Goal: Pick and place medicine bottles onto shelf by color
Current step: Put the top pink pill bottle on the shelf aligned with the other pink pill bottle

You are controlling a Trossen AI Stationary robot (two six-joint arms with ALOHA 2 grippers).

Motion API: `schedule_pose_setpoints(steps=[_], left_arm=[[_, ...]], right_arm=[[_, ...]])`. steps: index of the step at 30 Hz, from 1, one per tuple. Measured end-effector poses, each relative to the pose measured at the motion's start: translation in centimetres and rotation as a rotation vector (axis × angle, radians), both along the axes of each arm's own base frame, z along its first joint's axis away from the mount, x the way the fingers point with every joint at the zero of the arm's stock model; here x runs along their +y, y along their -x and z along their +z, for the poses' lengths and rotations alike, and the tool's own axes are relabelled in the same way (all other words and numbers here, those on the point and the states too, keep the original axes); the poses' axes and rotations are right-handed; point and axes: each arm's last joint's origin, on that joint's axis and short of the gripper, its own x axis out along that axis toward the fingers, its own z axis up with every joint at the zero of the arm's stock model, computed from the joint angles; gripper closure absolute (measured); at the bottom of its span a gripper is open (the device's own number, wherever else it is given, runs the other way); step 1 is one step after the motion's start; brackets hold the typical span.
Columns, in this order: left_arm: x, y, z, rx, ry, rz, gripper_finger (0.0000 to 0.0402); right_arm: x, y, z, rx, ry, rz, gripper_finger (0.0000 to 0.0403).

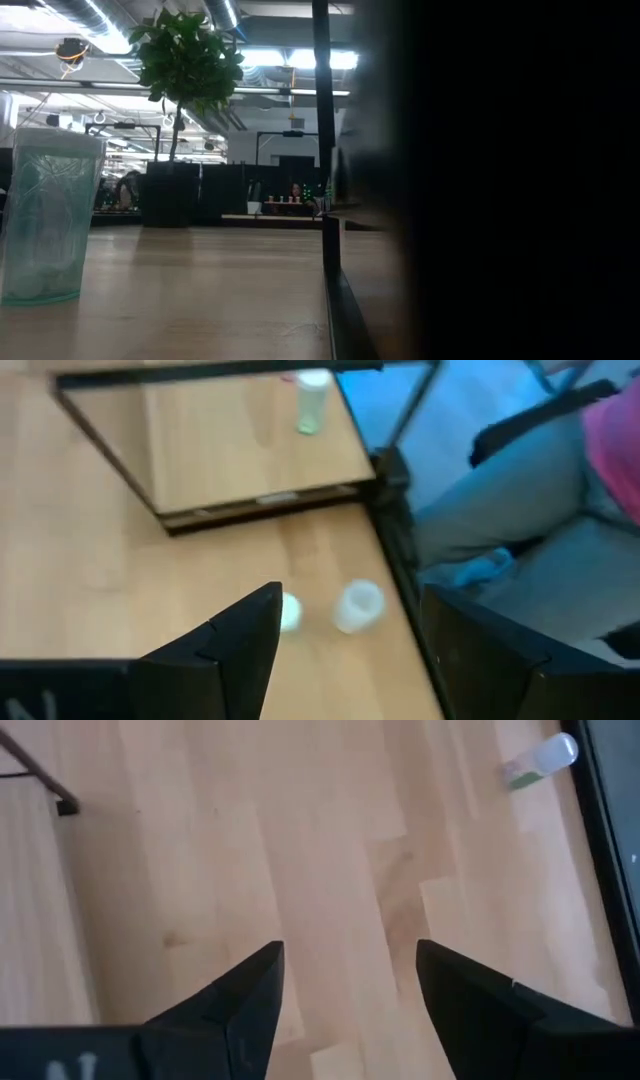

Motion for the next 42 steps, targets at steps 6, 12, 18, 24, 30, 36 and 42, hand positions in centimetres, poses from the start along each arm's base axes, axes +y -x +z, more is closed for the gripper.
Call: schedule_pose_setpoints(steps=[6,12,18,24,30,36,42], left_arm=[[-1.5,1.5,0.0,0.02,0.049,-0.015,0.0169],[-2.1,2.9,-0.5,0.13,0.114,0.07,0.0169],[-1.8,4.3,-1.4,0.316,0.208,0.302,0.0169],[-1.3,5.6,-2.1,0.439,0.23,0.496,0.0169],[1.5,4.9,-2.7,0.482,0.137,0.736,0.0169],[3.3,3.8,-2.8,0.508,0.18,0.922,0.0169],[2.8,3.7,-3.2,0.431,0.206,1.026,0.0169]], right_arm=[[0.0,0.0,0.0,0.0,0.001,0.001,0.0174],[0.1,-0.3,0.1,-0.035,-0.011,0.002,0.0174],[0.2,-0.7,0.3,-0.074,-0.023,0.003,0.0174],[0.3,-0.7,0.3,-0.081,-0.026,0.004,0.0174],[0.2,-0.7,0.3,-0.085,-0.02,0.0,0.0174],[0.3,-1.0,0.4,-0.113,-0.03,0.0,0.0174],[0.3,-1.0,0.4,-0.115,-0.028,0.004,0.0174]])
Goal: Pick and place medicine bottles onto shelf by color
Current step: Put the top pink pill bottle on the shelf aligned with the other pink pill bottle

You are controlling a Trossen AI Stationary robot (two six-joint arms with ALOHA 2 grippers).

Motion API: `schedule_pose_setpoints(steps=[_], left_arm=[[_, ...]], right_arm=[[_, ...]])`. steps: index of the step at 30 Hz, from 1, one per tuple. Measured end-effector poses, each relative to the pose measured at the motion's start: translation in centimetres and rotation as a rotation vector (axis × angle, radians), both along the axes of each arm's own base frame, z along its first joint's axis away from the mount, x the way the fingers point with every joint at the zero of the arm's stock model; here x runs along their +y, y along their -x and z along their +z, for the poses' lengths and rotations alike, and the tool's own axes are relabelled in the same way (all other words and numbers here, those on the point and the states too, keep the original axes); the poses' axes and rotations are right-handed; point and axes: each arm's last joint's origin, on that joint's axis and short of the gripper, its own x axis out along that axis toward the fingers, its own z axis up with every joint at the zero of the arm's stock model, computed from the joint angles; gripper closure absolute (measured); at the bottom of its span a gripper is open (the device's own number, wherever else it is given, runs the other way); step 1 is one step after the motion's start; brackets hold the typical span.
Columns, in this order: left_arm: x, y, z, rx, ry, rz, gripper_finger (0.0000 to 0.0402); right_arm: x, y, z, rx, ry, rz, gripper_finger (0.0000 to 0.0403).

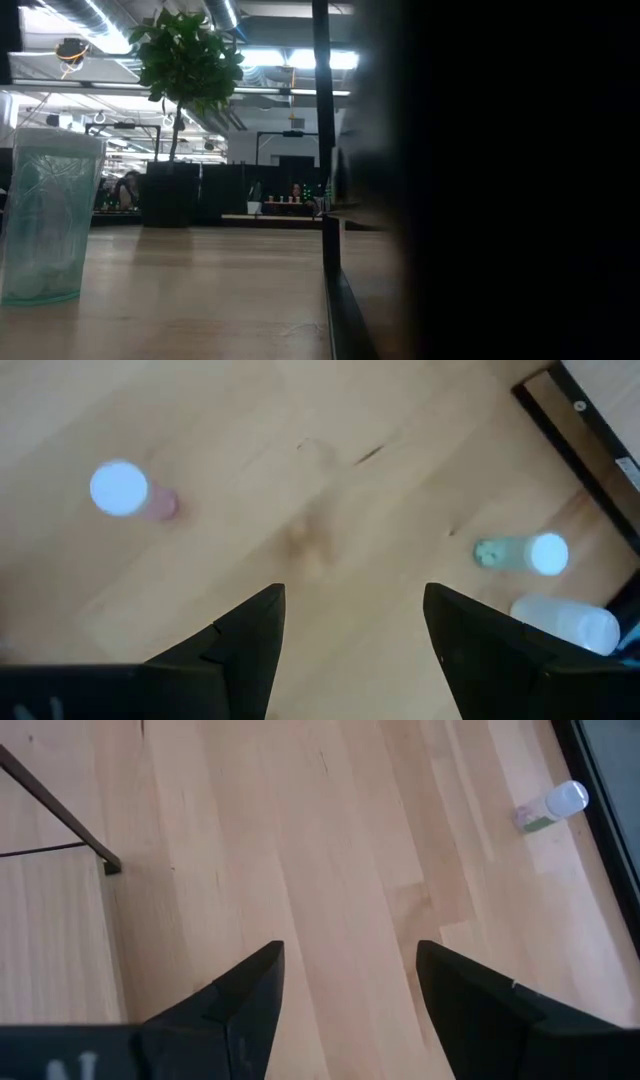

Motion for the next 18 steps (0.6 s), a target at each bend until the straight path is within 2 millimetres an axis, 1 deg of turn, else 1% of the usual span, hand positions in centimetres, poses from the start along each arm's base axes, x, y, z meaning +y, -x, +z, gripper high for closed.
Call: schedule_pose_setpoints(steps=[3,8,14,18], left_arm=[[-1.0,0.4,-0.7,-0.023,-0.014,0.048,0.0169],[-2.7,1.1,-2.6,-0.11,-0.128,0.152,0.0169],[-3.8,1.9,-5.3,-0.052,-0.233,0.26,0.0169],[-4.2,2.0,-6.7,-0.033,-0.346,0.227,0.0169]], right_arm=[[0.0,0.0,0.0,0.001,0.002,0.004,0.0174],[0.0,0.0,0.0,-0.001,-0.001,-0.001,0.0174],[0.0,0.0,0.0,0.0,0.001,0.003,0.0174],[0.0,0.0,0.0,0.001,0.002,0.004,0.0174]])
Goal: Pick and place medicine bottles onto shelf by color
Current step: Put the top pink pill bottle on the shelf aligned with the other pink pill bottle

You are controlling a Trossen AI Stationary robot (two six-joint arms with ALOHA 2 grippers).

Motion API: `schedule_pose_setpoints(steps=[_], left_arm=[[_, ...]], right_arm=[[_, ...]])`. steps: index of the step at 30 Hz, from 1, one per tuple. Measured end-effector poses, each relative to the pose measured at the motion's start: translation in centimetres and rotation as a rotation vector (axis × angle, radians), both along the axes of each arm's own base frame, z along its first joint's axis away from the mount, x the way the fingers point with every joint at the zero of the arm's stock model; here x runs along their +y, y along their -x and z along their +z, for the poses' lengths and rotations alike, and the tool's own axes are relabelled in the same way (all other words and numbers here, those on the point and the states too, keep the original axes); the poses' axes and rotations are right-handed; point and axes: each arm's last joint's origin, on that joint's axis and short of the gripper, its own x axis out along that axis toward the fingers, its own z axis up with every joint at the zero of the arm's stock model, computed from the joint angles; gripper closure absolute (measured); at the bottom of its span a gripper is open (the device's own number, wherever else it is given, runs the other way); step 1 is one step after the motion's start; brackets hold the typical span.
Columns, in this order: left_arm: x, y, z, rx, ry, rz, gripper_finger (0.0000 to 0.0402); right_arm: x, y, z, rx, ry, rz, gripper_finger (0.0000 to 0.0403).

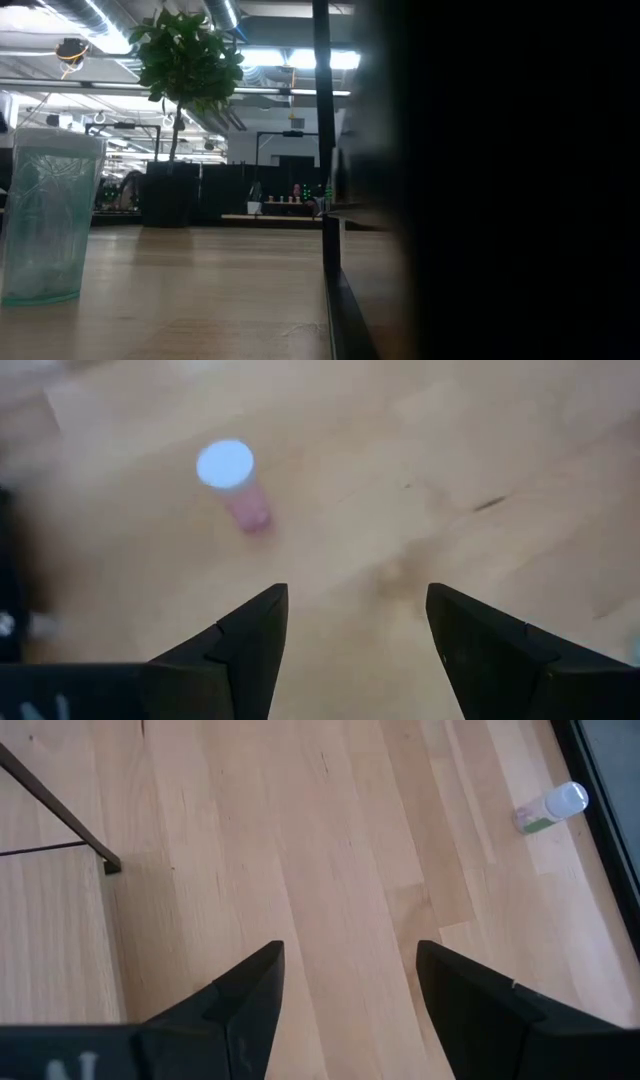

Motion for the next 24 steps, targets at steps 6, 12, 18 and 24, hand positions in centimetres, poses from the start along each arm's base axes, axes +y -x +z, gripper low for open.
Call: schedule_pose_setpoints(steps=[6,12,18,24], left_arm=[[-0.7,-0.5,-2.5,0.141,-0.127,-0.121,0.0169],[-1.3,-1.0,-4.8,0.176,-0.162,-0.137,0.0169],[-1.5,-1.1,-5.9,0.196,-0.186,-0.135,0.0169],[-1.3,-1.2,-7.1,0.172,-0.288,-0.142,0.0169]], right_arm=[[0.0,0.0,0.0,-0.001,-0.002,-0.002,0.0174],[0.0,0.0,0.0,-0.003,-0.003,-0.006,0.0174],[0.0,0.0,0.0,-0.006,-0.005,-0.007,0.0174],[0.0,-0.1,0.1,-0.019,-0.01,-0.008,0.0174]])
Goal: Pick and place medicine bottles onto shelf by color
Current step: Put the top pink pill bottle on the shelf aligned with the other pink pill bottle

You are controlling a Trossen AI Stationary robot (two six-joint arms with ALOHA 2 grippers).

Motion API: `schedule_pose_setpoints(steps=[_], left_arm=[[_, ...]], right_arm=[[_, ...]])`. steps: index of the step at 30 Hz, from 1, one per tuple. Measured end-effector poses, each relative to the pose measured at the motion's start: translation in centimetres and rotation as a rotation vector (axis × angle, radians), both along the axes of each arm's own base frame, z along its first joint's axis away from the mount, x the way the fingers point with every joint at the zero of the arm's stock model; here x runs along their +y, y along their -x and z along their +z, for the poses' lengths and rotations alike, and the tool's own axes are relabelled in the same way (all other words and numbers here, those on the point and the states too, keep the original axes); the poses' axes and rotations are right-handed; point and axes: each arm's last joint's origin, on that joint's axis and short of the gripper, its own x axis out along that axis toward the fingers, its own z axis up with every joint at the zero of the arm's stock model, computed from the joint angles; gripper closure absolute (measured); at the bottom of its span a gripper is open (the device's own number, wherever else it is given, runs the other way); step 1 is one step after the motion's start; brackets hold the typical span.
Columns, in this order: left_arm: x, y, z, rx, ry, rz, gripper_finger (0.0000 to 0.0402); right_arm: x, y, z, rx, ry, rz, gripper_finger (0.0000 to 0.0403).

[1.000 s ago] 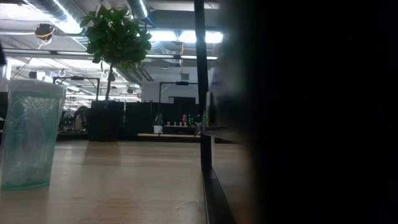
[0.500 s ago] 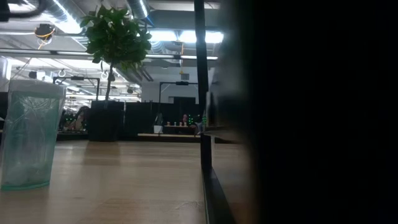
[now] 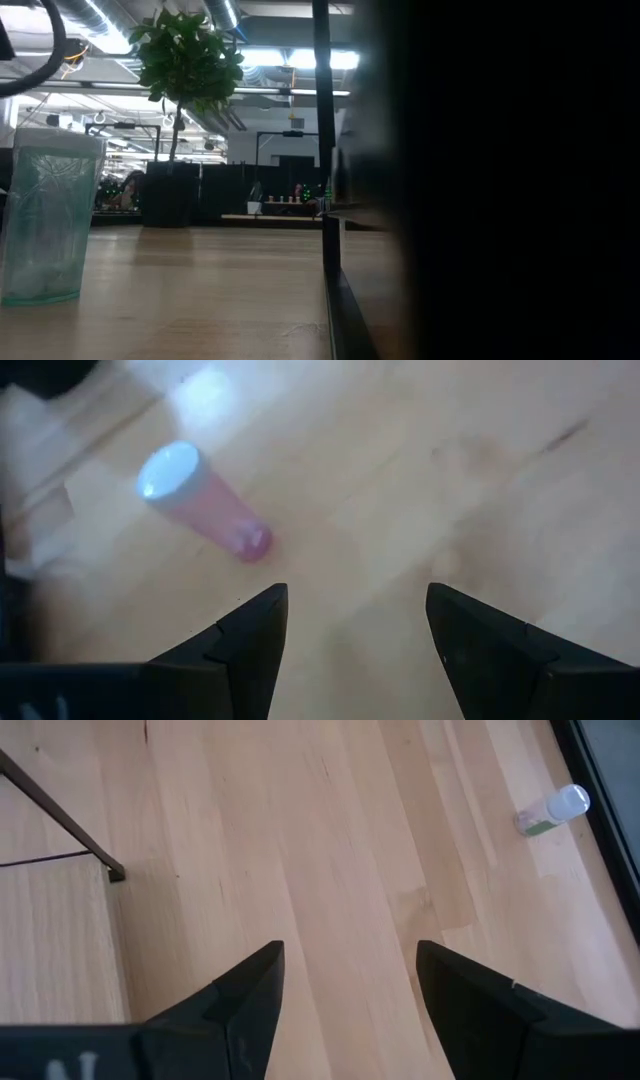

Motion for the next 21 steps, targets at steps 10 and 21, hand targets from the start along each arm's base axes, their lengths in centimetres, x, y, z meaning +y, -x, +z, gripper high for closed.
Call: schedule_pose_setpoints(steps=[10,21], left_arm=[[0.51,0.52,-0.61,-0.101,-0.096,0.092,0.0169],[0.94,0.19,-0.72,-0.078,-0.054,0.212,0.0169]], right_arm=[[0.05,-0.14,0.07,-0.016,-0.005,0.002,0.0174],[0.11,-0.31,0.15,-0.035,-0.01,0.004,0.0174]])
